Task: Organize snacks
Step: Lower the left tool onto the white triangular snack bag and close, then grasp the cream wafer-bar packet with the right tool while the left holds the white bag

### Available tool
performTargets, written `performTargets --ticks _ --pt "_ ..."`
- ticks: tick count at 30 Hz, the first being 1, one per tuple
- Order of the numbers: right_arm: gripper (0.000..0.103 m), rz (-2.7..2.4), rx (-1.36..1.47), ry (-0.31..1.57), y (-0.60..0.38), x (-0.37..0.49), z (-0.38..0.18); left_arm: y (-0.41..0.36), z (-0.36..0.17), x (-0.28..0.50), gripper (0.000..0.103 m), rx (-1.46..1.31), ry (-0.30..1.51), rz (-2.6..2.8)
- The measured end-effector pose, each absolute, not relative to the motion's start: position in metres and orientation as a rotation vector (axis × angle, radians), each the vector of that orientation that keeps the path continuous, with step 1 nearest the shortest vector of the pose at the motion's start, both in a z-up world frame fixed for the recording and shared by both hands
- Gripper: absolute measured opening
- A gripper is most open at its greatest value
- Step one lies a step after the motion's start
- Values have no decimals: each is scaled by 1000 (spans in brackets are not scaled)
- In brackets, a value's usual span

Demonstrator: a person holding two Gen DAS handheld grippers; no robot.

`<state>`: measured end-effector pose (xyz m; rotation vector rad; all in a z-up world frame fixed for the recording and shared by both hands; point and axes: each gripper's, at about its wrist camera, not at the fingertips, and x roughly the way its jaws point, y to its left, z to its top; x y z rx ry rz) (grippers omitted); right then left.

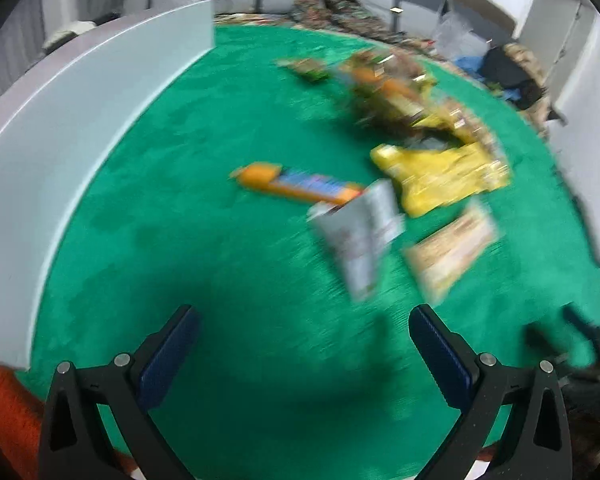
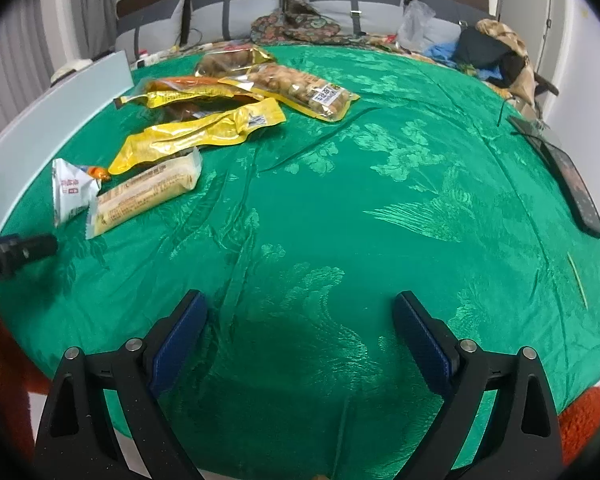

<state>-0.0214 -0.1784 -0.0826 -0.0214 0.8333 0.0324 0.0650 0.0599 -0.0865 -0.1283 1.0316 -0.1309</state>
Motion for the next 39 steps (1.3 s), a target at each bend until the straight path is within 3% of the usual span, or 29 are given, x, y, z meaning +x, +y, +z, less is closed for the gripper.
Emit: performTargets --ticks 9,19,30,32,34,39 --pt "97 33 -22 824 -178 -23 -82 50 -88 114 103 -69 1070 -7" --pt "97 33 -20 825 -178 -23 -82 120 -87 80 103 -95 1046 -14" --pt "97 32 -22 823 -177 -22 -81 65 -89 107 101 59 1045 -129" --pt "97 33 -22 823 -177 -22 -81 68 -89 105 87 51 1042 -115" --pt "97 32 -22 822 -177 -22 -81 74 -91 104 53 29 1049 -112" --pt "97 30 -21 819 -176 -23 -81 84 -86 87 51 -10 1005 -102"
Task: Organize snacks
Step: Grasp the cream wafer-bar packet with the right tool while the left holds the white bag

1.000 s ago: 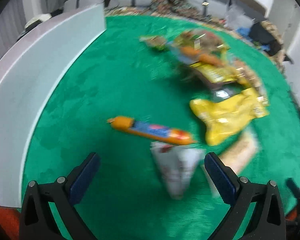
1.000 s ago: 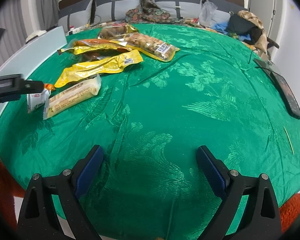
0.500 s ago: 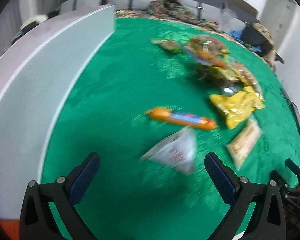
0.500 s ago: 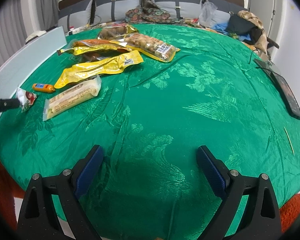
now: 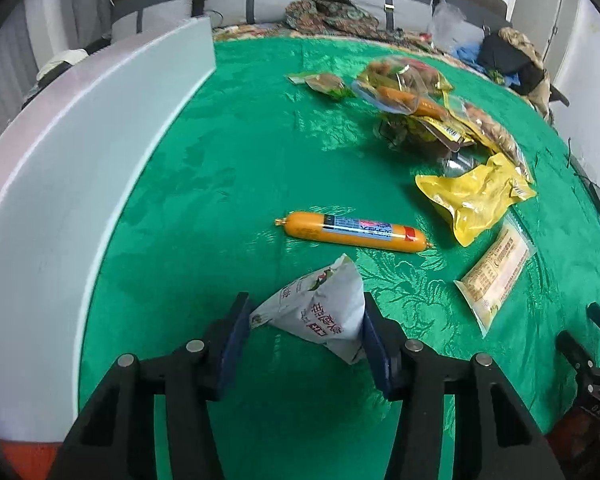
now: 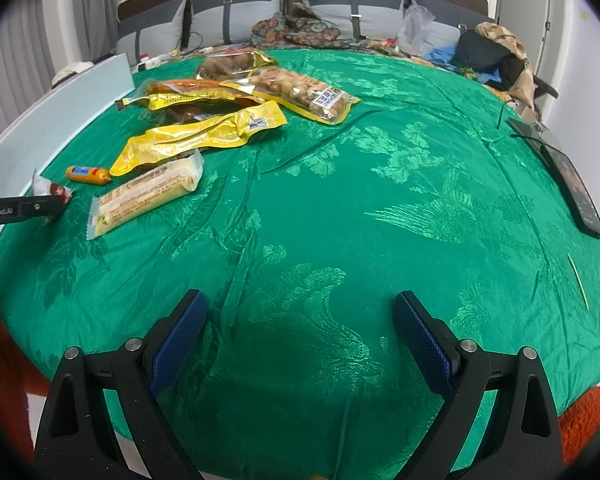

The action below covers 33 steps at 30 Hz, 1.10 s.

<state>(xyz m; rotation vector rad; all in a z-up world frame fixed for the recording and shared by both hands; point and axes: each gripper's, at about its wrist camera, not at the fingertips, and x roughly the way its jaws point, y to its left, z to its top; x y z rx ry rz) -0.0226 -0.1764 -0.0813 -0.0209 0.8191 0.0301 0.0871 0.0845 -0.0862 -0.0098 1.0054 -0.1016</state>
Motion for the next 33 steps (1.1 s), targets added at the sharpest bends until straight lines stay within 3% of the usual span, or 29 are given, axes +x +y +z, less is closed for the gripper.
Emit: performTargets --ticks 12,17,22,29,30,32,33 --pt "95 23 -14 889 -179 -18 -77 100 -80 66 51 -77 923 -92" --pt "95 151 272 933 -174 -4 -48 112 -79 61 51 -108 898 -94" --pt "93 183 424 1090 -131 52 -53 122 -74 57 51 -125 871 -98" --pt "92 -53 174 1116 -67 101 -60 135 -71 55 51 -160 855 -100" --pt "90 -70 137 1113 -65 101 -61 136 -71 56 51 -164 854 -102" --pt "75 -90 65 1090 -66 92 -61 137 -70 57 52 -169 852 -110" --pt "57 -90 53 1074 -69 87 -60 137 -71 57 51 -174 855 -116"
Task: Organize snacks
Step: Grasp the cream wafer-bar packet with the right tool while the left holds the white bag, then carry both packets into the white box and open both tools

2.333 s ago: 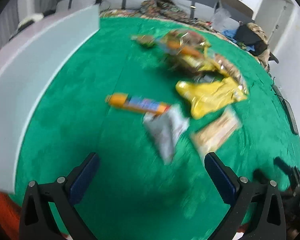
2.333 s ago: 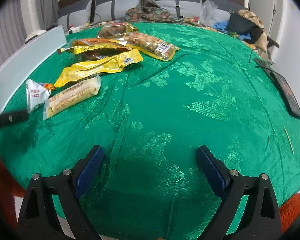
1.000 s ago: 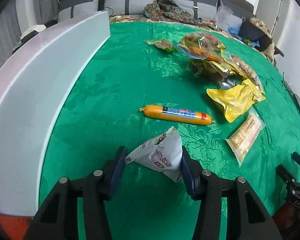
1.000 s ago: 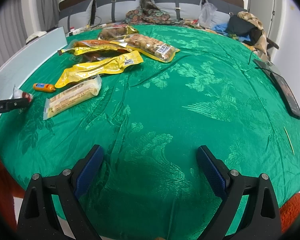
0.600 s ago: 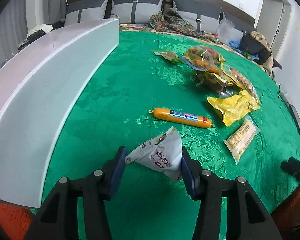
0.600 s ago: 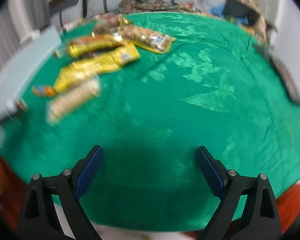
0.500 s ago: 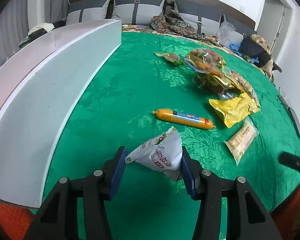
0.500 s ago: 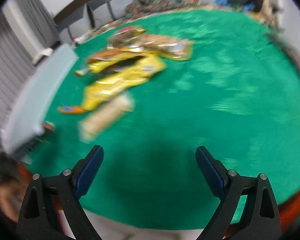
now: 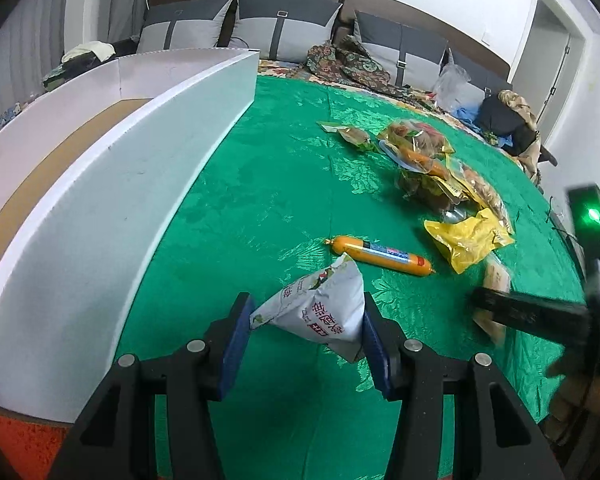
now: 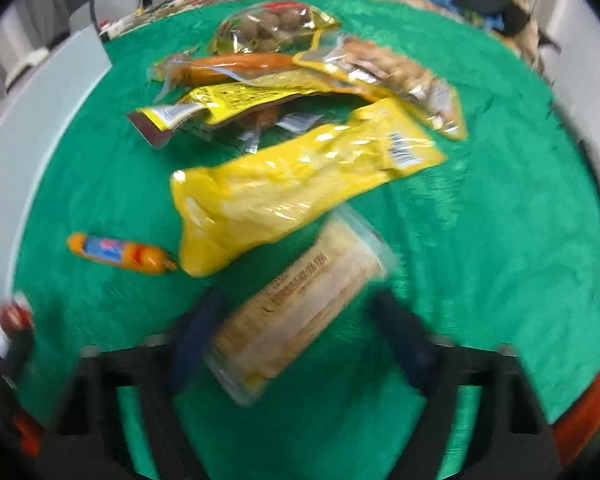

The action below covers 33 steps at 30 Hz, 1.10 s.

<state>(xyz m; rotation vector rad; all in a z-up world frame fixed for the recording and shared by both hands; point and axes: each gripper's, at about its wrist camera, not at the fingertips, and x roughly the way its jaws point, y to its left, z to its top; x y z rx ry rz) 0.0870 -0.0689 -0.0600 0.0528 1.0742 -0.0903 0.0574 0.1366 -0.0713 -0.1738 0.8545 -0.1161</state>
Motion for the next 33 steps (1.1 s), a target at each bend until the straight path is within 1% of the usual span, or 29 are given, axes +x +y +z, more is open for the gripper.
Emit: performTargets --ticks 1,3,7,13,18,21,25,28,33 --pt "41 -87 58 1069 -74 82 -58 136 -72 58 51 -178 857 -122" --pt "32 -85 94 1075 -91 73 -57 133 -74 60 51 -177 865 -134" --pt "32 -35 220 1079 -123 56 -59 124 -76 62 51 -160 876 -159" --pt "32 192 685 1025 -176 40 -65 121 -73 58 51 -161 873 -180" --pt "32 270 869 992 -189 31 -67 119 -66 57 51 -182 877 -211" --pt "32 295 880 970 -185 30 -52 124 -48 54 51 -230 874 -244" --pt "32 385 809 928 -153 42 -8 152 -6 51 52 -310 820 -264" --pt "32 489 730 894 -105 60 32 193 26 54 52 -326 770 -211" --pt "32 679 591 871 2 87 88 276 51 65 52 -294 730 -36"
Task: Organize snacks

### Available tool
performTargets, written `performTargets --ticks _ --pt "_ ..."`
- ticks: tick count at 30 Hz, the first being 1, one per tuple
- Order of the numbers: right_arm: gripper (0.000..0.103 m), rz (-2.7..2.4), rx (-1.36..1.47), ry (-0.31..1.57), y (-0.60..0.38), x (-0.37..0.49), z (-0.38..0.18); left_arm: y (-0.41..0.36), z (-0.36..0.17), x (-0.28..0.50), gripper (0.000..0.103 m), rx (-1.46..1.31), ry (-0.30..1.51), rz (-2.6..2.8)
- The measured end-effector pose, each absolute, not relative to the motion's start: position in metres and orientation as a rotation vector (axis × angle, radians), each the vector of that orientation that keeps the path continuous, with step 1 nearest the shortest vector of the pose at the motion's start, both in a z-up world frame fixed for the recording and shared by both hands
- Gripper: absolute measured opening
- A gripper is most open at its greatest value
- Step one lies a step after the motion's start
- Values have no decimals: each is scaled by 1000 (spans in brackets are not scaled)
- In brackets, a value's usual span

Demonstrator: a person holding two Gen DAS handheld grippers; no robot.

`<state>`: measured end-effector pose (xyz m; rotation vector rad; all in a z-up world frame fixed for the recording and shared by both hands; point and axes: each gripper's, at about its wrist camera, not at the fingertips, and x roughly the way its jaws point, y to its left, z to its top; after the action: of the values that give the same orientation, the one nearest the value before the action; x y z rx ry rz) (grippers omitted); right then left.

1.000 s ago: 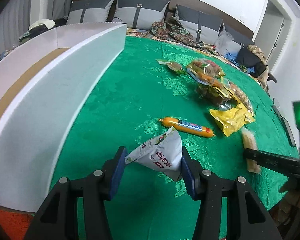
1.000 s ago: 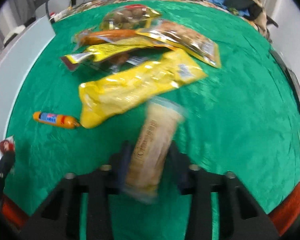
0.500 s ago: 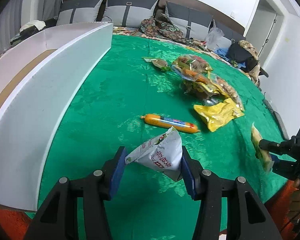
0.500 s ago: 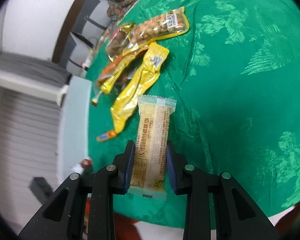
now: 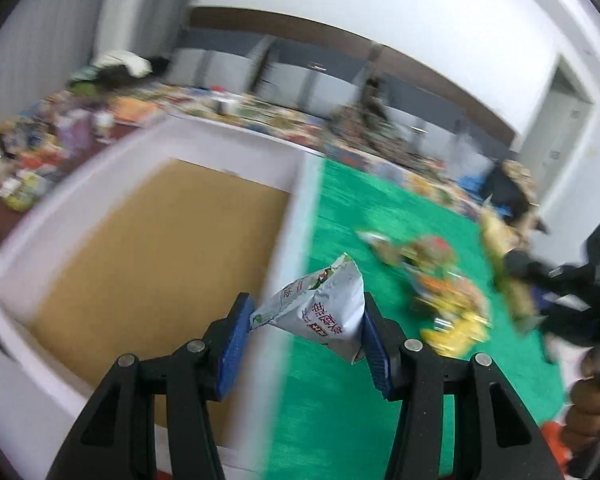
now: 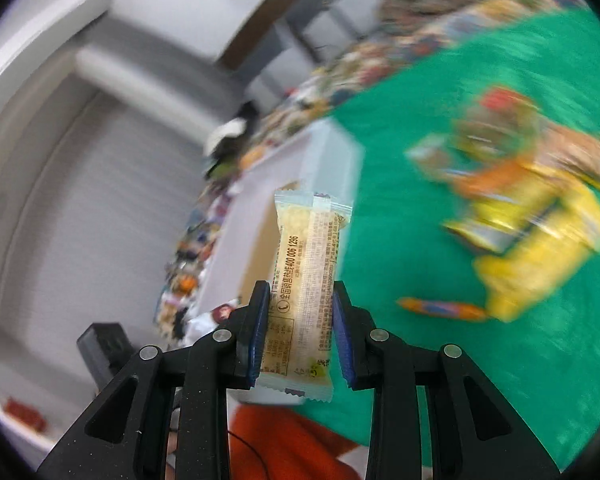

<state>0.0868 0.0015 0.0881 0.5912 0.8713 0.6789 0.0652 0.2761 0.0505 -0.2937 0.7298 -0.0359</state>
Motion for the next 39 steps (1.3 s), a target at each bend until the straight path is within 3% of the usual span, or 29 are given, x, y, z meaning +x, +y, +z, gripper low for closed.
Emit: performTargets --ticks 3,5,6,7,8,9,17,24,29,34,39 --pt "32 763 480 859 74 98 112 322 46 73 53 -261 753 72" --pt "32 810 417 861 127 108 121 345 35 78 71 -230 793 145" --pt "35 818 400 871 142 109 119 356 27 80 87 -224 823 187" --pt "40 817 370 886 164 115 118 364 19 80 91 -222 841 221" --pt "49 816 347 900 176 117 116 372 11 78 91 -218 862 251" --pt "66 814 326 925 186 121 111 376 6 77 91 -211 877 268" --pt "70 596 172 883 104 103 57 340 6 52 91 -180 830 239" --pt "70 160 -72 891 -72 66 -43 223 20 58 95 -234 798 -85" --pt "70 -44 -24 902 -176 51 -68 126 -31 66 98 -195 937 -215" --pt "70 -79 -1 877 -215 65 -62 83 -84 78 98 -85 1057 -186" --pt "82 -63 -37 842 -223 81 -66 78 -102 83 98 -33 1088 -149"
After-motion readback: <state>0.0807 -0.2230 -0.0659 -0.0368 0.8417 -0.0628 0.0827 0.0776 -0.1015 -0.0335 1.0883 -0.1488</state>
